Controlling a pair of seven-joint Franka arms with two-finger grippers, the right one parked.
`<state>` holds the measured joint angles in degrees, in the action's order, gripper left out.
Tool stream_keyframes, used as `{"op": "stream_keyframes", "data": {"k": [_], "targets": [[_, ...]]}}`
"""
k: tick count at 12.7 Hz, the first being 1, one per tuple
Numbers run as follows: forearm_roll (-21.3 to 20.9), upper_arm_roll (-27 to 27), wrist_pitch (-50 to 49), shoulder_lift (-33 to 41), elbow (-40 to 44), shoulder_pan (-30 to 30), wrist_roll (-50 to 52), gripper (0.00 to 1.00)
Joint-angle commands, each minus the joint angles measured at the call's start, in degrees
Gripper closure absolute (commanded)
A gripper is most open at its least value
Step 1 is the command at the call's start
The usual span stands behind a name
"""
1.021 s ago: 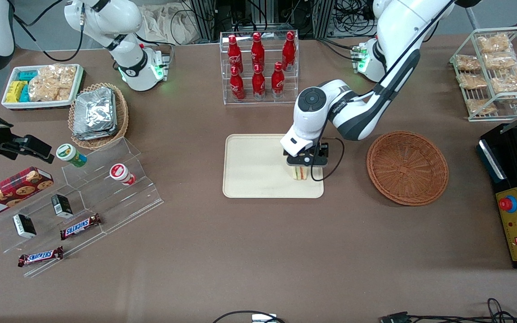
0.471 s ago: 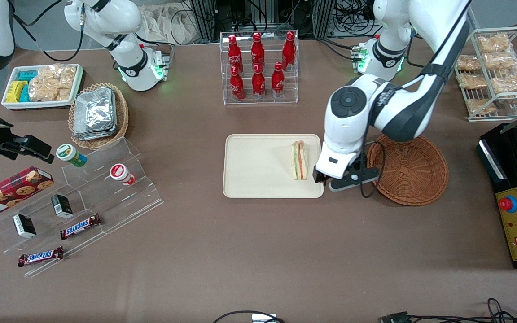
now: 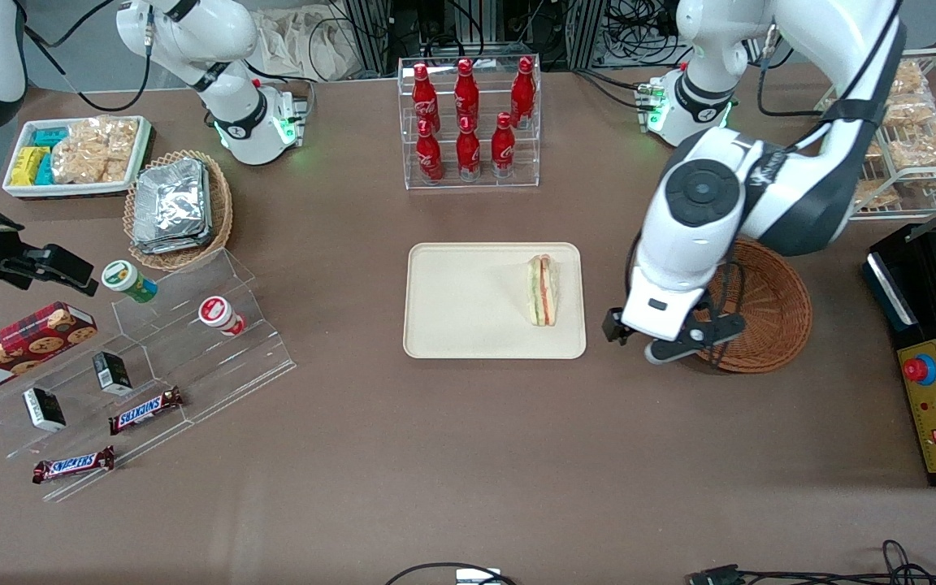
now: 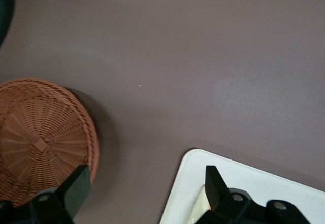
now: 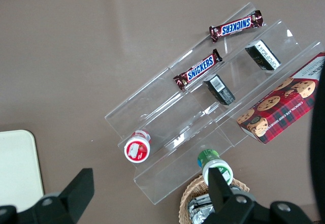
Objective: Place sandwich from basket to tray
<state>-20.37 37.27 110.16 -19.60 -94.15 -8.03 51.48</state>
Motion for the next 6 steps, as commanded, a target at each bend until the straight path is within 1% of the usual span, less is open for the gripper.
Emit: {"op": "stream_keyframes", "data": {"k": [1, 3, 6], "targets": [[3.75, -0.26, -2.49, 3.15, 0.81, -1.81, -5.94, 0.00], [8.31, -6.04, -2.85, 6.75, 0.02, -0.76, -12.51, 0.00], [14.12, -12.37, -6.87, 11.06, -0.42, 0.02, -23.58, 0.00]]}}
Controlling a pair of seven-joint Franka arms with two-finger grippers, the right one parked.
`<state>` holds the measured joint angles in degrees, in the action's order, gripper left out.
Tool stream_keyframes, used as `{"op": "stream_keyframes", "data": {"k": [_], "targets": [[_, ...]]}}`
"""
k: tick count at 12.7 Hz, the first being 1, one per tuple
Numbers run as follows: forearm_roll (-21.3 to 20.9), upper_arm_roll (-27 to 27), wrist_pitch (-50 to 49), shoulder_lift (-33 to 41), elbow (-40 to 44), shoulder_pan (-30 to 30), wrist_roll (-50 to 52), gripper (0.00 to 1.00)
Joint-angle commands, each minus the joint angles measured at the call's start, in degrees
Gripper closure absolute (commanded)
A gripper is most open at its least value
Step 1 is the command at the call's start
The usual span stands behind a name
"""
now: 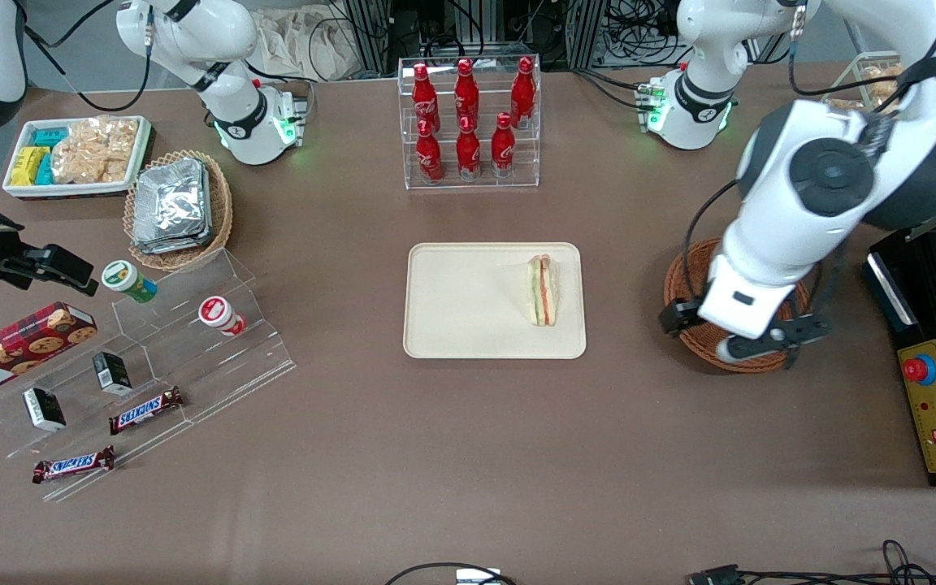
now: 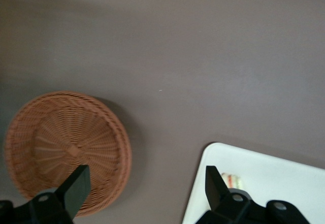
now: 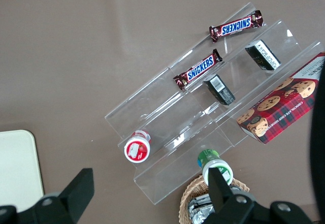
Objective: Place sandwich from basket to tray
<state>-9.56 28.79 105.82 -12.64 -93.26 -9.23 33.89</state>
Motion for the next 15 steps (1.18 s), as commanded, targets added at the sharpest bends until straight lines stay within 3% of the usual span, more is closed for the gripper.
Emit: {"op": "stream_keyframes", "data": {"k": [1, 7, 15], "targets": [[4.54, -6.79, -3.77, 5.42, -1.31, 2.45, -9.16, 0.00], [8.33, -20.69, -13.69, 13.16, -1.57, 8.00, -27.44, 0.00], [10.08, -20.88, -19.33, 18.09, -1.22, 5.45, -29.58, 0.00]]}}
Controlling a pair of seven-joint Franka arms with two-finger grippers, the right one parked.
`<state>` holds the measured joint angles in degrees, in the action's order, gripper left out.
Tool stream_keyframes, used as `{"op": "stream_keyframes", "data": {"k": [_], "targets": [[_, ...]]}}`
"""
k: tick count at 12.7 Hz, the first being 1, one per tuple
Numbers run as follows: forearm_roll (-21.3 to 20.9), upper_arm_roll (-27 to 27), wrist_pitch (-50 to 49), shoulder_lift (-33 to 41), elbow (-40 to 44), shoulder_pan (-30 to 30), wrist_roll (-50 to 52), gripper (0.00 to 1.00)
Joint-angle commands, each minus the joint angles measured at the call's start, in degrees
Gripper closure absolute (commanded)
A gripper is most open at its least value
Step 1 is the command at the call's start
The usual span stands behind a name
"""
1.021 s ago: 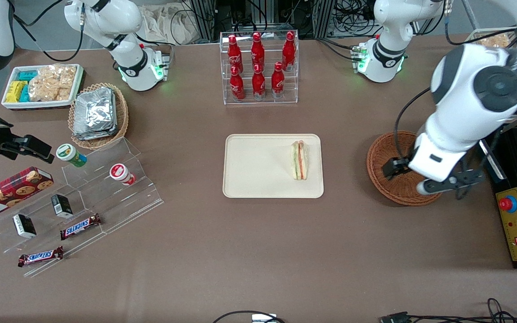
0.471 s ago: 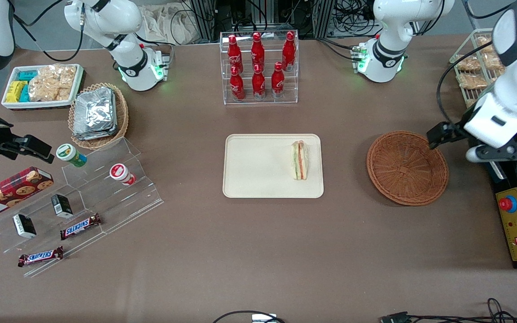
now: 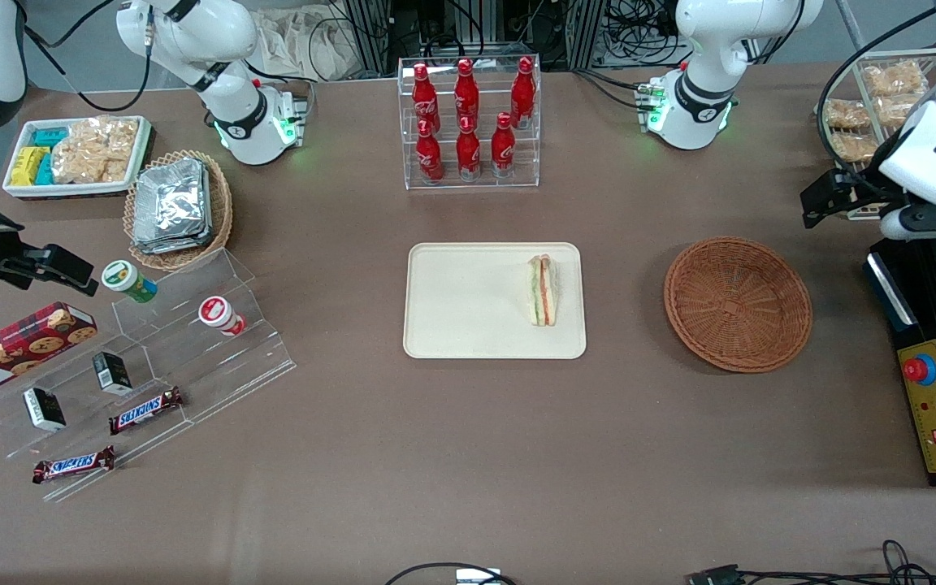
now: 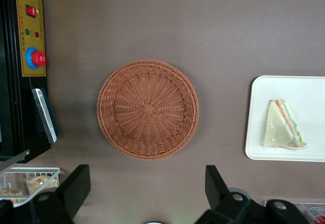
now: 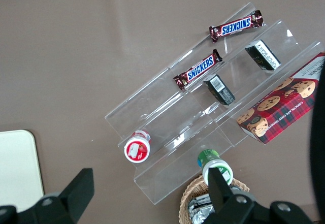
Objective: Place sandwich from basket to tray
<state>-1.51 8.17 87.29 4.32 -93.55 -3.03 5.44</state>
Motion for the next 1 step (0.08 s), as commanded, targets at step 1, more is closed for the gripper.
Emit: {"op": "stream_keyframes", "data": {"k": [1], "targets": [[2.21, -0.26, -0.98, 1.13, -0.84, -0.75, -1.14, 0.00]]}}
